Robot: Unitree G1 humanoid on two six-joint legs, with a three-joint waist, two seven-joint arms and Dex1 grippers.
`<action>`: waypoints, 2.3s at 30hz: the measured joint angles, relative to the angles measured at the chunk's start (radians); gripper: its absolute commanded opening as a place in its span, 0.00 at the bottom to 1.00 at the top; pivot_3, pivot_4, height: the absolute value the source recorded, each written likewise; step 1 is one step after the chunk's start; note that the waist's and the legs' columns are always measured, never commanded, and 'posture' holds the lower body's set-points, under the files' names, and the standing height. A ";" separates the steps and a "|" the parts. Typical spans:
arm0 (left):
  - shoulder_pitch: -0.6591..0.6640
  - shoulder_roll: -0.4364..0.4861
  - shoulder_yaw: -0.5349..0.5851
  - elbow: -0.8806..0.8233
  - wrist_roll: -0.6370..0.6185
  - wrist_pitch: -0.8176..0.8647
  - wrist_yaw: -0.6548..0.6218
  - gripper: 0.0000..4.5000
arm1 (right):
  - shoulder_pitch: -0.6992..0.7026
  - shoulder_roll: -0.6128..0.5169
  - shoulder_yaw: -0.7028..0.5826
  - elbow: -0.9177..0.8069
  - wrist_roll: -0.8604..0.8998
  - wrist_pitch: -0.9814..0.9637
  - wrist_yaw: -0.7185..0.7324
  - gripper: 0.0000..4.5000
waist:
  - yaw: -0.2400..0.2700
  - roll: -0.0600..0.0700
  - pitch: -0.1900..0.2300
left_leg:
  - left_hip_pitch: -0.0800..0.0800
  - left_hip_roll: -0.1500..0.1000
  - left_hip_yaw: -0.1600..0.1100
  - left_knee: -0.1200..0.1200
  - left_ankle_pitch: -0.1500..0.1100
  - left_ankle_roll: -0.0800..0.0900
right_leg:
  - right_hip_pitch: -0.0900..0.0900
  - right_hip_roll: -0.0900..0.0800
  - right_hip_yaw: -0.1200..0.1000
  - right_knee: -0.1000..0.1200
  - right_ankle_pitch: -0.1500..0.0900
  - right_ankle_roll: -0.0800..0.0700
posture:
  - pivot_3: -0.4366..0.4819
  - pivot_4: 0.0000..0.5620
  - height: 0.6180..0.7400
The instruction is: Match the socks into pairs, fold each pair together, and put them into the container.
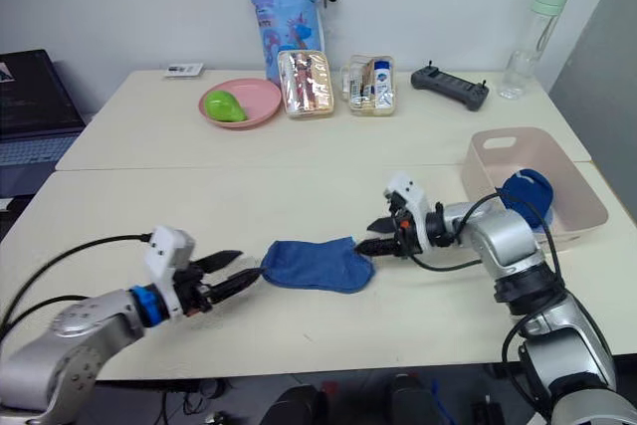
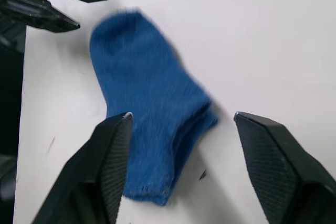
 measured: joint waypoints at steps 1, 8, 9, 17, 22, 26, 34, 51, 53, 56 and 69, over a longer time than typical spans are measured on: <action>-0.006 0.010 0.021 0.008 -0.013 0.001 -0.011 0.79 | -0.001 0.003 -0.007 -0.008 0.000 -0.018 0.001 0.71 | 0.000 0.000 0.000 | 0.000 0.000 0.000 0.000 0.000 0.000 | 0.000 0.000 0.000 0.000 0.000 0.000 | 0.48 0.27 1.00; -0.227 -0.006 -0.001 0.068 -0.043 -0.006 -0.019 0.59 | 0.032 0.148 -0.003 -0.050 -0.051 -0.236 -0.069 0.34 | 0.004 -0.001 0.000 | 0.000 -0.001 0.000 0.000 0.000 0.000 | 0.000 0.000 0.000 0.000 0.000 0.000 | 0.48 0.27 1.00; -0.254 -0.019 -0.039 0.066 -0.033 -0.021 -0.018 0.52 | 0.043 0.162 0.014 -0.050 -0.066 -0.268 -0.078 0.26 | 0.005 -0.001 0.000 | -0.001 -0.001 0.001 0.000 0.000 0.000 | 0.001 -0.001 0.001 -0.001 0.000 0.000 | 0.48 0.27 1.00; -0.279 -0.074 -0.308 0.149 0.204 -0.179 -0.004 0.00 | 0.176 0.184 0.121 -0.012 -0.209 -0.442 -0.116 0.00 | -0.001 -0.001 0.000 | 0.000 -0.001 0.001 -0.001 0.000 0.000 | -0.001 -0.001 0.001 0.000 0.000 0.000 | 0.48 0.27 1.00; -0.159 -0.075 -0.319 0.228 0.283 -0.282 -0.005 0.00 | 0.258 0.162 0.124 0.014 -0.248 -0.488 -0.117 0.00 | -0.001 -0.001 0.000 | 0.001 0.000 0.001 -0.001 0.000 0.000 | 0.000 -0.001 0.001 0.000 0.000 0.000 | 0.48 0.27 1.00; -0.134 -0.088 -0.303 0.243 0.269 -0.296 -0.018 0.00 | 0.297 0.127 0.113 0.019 -0.247 -0.512 -0.111 0.00 | 0.004 -0.001 -0.001 | 0.001 -0.001 0.001 0.001 0.000 0.000 | 0.002 -0.001 0.001 0.000 0.000 0.000 | 0.48 0.27 1.00; -0.117 -0.100 -0.285 0.236 0.236 -0.278 -0.049 0.00 | 0.321 0.074 0.061 -0.027 -0.209 -0.460 -0.074 0.00 | 0.004 -0.001 -0.001 | 0.001 -0.001 0.001 0.000 0.000 0.000 | 0.001 -0.001 0.001 0.000 0.000 0.000 | 0.48 0.27 1.00; -0.079 -0.050 -0.162 0.076 0.131 -0.231 -0.070 0.80 | 0.395 0.091 -0.102 -0.209 -0.011 -0.039 -0.242 1.00 | -0.004 -0.001 -0.001 | 0.002 0.002 0.001 -0.001 0.000 0.000 | 0.001 0.001 0.001 0.001 0.000 0.000 | 0.48 0.27 1.00; -0.075 -0.050 -0.158 0.069 0.132 -0.228 -0.067 0.94 | 0.395 0.098 -0.094 -0.229 -0.003 -0.009 -0.251 1.00 | -0.002 -0.001 -0.001 | 0.001 0.001 0.001 -0.001 0.000 0.000 | 0.001 0.001 0.000 0.000 0.000 0.000 | 0.48 0.27 1.00; -0.074 -0.050 -0.153 0.069 0.132 -0.217 -0.051 0.99 | 0.402 0.098 -0.062 -0.268 0.003 0.022 -0.252 1.00 | -0.001 -0.001 -0.001 | 0.001 0.001 0.001 -0.001 0.000 0.000 | 0.001 0.001 0.001 0.000 0.000 0.000 | 0.48 0.27 1.00; -0.075 -0.050 -0.153 0.058 0.132 -0.211 -0.029 1.00 | 0.407 0.101 -0.008 -0.271 0.000 0.046 -0.259 0.14 | -0.001 -0.001 -0.001 | 0.001 0.001 0.001 -0.001 0.000 0.000 | 0.001 0.001 0.000 0.000 0.000 0.000 | 0.48 0.27 1.00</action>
